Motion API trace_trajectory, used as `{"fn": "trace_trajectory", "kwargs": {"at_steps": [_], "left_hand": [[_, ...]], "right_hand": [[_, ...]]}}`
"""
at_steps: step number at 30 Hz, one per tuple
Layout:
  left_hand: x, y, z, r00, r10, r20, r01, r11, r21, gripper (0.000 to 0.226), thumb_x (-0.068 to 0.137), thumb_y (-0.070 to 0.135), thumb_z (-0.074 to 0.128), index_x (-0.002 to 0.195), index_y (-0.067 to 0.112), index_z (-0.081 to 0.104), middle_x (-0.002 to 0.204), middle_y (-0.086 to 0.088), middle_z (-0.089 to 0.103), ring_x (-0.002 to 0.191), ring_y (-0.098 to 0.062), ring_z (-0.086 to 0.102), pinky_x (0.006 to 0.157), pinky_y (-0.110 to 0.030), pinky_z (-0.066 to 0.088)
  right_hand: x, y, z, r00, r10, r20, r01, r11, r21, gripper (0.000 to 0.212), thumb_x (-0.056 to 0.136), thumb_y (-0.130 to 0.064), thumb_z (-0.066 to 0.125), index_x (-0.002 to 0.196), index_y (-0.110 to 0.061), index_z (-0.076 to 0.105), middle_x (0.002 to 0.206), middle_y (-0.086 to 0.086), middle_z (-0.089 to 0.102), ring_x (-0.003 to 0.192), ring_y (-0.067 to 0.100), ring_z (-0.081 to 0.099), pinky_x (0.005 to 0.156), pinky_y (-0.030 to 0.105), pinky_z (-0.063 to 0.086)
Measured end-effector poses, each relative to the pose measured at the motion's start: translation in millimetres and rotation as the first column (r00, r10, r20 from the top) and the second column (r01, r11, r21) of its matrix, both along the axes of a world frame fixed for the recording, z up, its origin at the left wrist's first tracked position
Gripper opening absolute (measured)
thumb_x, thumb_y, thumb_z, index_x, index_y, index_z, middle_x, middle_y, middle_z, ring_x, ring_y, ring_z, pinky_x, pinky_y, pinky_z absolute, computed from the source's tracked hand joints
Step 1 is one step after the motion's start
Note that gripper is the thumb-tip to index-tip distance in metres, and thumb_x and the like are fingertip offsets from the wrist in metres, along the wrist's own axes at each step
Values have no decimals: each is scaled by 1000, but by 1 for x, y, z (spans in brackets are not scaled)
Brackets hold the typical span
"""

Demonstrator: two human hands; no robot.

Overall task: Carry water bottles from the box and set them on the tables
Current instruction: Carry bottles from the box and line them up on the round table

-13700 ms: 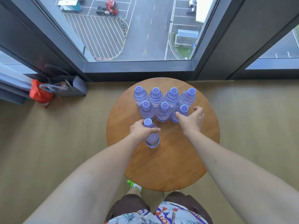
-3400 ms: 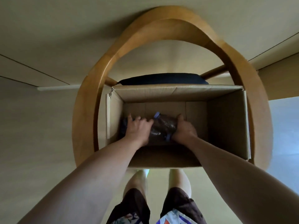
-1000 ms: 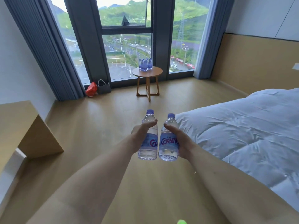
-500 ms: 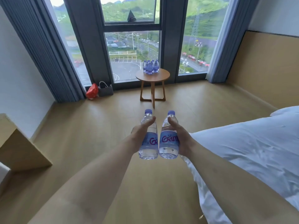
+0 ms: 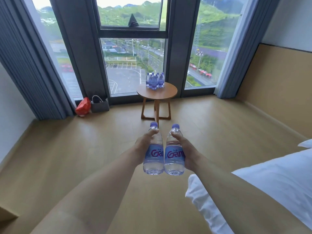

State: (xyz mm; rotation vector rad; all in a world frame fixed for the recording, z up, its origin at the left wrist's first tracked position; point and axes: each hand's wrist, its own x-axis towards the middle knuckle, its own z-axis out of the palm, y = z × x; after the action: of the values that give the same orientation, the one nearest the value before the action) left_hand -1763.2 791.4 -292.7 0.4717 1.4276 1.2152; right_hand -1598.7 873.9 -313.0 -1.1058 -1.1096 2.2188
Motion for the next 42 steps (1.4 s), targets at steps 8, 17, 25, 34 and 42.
{"fn": "trace_trajectory", "kwargs": {"at_steps": [8, 17, 25, 34, 42], "left_hand": [[-106, 140, 29, 979, -200, 43, 198, 980, 33, 66, 88, 57, 68, 132, 10, 52, 104, -14, 71, 79, -29, 73, 76, -40, 62], [-190, 314, -14, 991, -126, -51, 125, 992, -27, 60, 77, 49, 81, 120, 14, 57, 106, -18, 78, 78, -32, 76, 65, -38, 62], [-252, 500, -12, 998, -2, -65, -3, 996, -85, 52, 78, 42, 80, 116, 10, 64, 103, -17, 78, 76, -30, 77, 65, -36, 62], [-324, 653, -8, 995, -102, 10, 103, 984, -149, 42, 87, 42, 69, 109, 9, 58, 103, -16, 64, 69, -26, 65, 72, -34, 54], [-410, 802, -40, 986, -164, 11, 164, 977, -133, 27, 92, 40, 65, 85, 14, 60, 81, -9, 67, 58, -21, 63, 63, -29, 52]], "right_hand": [[-102, 127, 23, 1000, 21, 21, -21, 1000, -12, 70, 77, -53, 81, 130, -14, 57, 103, 16, 75, 88, 33, 74, 88, 49, 60], [-188, 309, -9, 1000, -3, -6, 3, 1000, -22, 52, 81, -41, 79, 117, -10, 57, 93, 15, 69, 77, 32, 69, 86, 49, 58], [-263, 504, -2, 993, 53, -104, -67, 988, -137, 55, 85, -56, 75, 111, -8, 63, 92, 14, 71, 76, 30, 71, 78, 46, 62], [-338, 652, -10, 999, 14, -40, -21, 985, -171, 45, 87, -40, 76, 111, -6, 58, 83, 15, 68, 66, 30, 68, 68, 41, 61], [-423, 786, -40, 998, -55, -9, 52, 979, -199, 32, 87, -33, 74, 102, -10, 58, 92, 16, 62, 70, 28, 62, 71, 39, 58]]}}
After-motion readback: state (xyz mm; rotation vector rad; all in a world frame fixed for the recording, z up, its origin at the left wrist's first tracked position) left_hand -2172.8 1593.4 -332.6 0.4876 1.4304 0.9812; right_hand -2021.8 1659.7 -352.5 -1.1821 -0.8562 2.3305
